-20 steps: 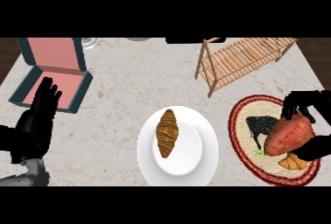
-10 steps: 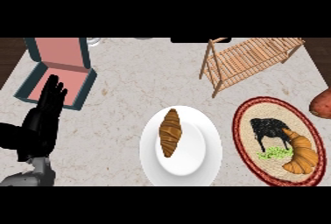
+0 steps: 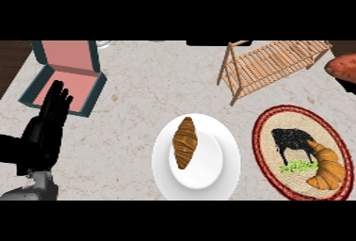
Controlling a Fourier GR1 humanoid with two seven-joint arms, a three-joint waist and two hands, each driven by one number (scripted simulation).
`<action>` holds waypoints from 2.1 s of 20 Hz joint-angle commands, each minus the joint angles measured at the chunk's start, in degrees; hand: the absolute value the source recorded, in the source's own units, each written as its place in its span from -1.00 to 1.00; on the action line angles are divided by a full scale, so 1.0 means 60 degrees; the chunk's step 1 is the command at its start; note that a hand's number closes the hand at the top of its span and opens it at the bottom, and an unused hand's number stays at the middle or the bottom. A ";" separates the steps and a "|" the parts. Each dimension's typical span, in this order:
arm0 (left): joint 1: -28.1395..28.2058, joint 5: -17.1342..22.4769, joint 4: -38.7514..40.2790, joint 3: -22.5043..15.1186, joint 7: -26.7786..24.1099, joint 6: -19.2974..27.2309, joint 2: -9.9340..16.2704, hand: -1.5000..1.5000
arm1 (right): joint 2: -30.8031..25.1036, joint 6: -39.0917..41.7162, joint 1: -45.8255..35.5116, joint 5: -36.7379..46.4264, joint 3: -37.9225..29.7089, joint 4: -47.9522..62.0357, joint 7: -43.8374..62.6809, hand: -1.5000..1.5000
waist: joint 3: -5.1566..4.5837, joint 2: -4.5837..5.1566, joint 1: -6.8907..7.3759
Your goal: Pick the sweet potato from the placemat and place it in the tiered shelf
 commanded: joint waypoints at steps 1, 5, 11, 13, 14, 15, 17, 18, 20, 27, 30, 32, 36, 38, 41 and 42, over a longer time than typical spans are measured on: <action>0.0158 0.0223 0.0524 0.0252 -0.0633 -0.0304 0.0019 0.00 | 0.0395 -0.0814 -0.1215 0.0551 0.0371 0.1437 -0.0166 1.00 | -0.0002 0.0013 0.0031; -0.0416 -0.0290 0.0493 -0.0056 -0.0027 0.0145 -0.0201 0.00 | 0.0539 -0.1615 -0.1596 0.1158 0.0512 0.3306 -0.1687 1.00 | 0.0005 0.0028 0.0028; -0.0296 -0.0272 0.0323 -0.0104 -0.0130 0.0009 -0.0247 0.00 | 0.0870 -0.2972 -0.2620 0.1704 0.0465 0.5853 -0.3062 1.00 | 0.0008 0.0056 0.0118; -0.0950 -0.0227 0.0163 0.0087 0.0705 0.0177 -0.0126 0.00 | 0.0892 -0.3164 -0.2859 0.1667 0.0388 0.6274 -0.3483 1.00 | 0.0009 0.0045 0.0067; -0.0533 -0.0116 0.0940 0.0245 -0.0637 -0.0064 -0.0192 0.00 | 0.0981 -0.3267 -0.3405 0.1774 0.0440 0.6879 -0.3392 1.00 | 0.0004 0.0061 0.0102; -0.0465 -0.0137 0.0453 0.0230 -0.0166 -0.0079 -0.0084 0.00 | 0.0935 -0.3276 -0.3329 0.1749 0.0405 0.7135 -0.3712 1.00 | 0.0005 0.0037 0.0072; -0.0288 -0.0265 0.0506 -0.0131 -0.0260 -0.0065 -0.0361 0.00 | 0.1148 -0.3763 -0.3672 0.1967 0.0461 0.7906 -0.4144 1.00 | 0.0007 0.0058 0.0121; -0.0441 -0.0178 0.0722 0.0097 -0.0338 -0.0075 -0.0271 0.00 | 0.0920 -0.3665 -0.3923 0.2113 0.0522 0.8209 -0.4191 1.00 | 0.0006 0.0055 0.0104; -0.0203 -0.0071 -0.0003 0.0079 -0.0035 -0.0297 -0.0052 0.00 | 0.0709 -0.3869 -0.4393 0.2003 0.0131 0.9171 -0.4384 1.00 | 0.0012 0.0087 0.0241; -0.0517 -0.0098 0.0479 0.0114 -0.0284 -0.0301 -0.0138 0.00 | 0.1157 -0.3750 -0.5147 0.1809 -0.0060 1.0534 -0.4065 -1.00 | 0.0011 0.0114 0.0252; -0.0459 -0.0370 0.0274 -0.0201 -0.0190 -0.0023 -0.0451 0.00 | 0.1109 -0.3364 -0.5406 0.1687 -0.0152 1.0880 -0.4391 -1.00 | 0.0013 0.0117 0.0257; -0.0473 -0.0165 0.0427 0.0054 -0.0157 -0.0113 -0.0353 0.00 | 0.0835 -0.3019 -0.5412 0.1448 -0.0366 1.0919 -0.4697 -1.00 | 0.0011 0.0101 0.0199; -0.0142 -0.0563 0.0100 -0.0338 -0.0259 0.0058 -0.0563 0.00 | 0.0476 -0.2634 -0.5786 0.1056 -0.0755 1.1007 -0.4966 -1.00 | 0.0016 0.0114 0.0279; -0.0719 -0.0336 0.0736 0.0047 -0.0368 -0.0103 -0.0322 0.00 | 0.0517 -0.2526 -0.5736 0.0739 -0.1047 1.1125 -0.5277 -1.00 | 0.0015 0.0141 0.0239; -0.0209 -0.0294 0.0320 -0.0050 -0.0396 -0.0193 -0.0356 0.00 | -0.0002 -0.2156 -0.6047 0.0043 -0.1730 1.1114 -0.4890 -1.00 | 0.0014 0.0097 0.0236; -0.0263 -0.0134 0.0615 0.0257 -0.0533 -0.0292 -0.0197 0.00 | 0.0132 -0.2327 -0.6052 0.0139 -0.1560 1.0922 -0.4617 -1.00 | 0.0005 0.0051 0.0110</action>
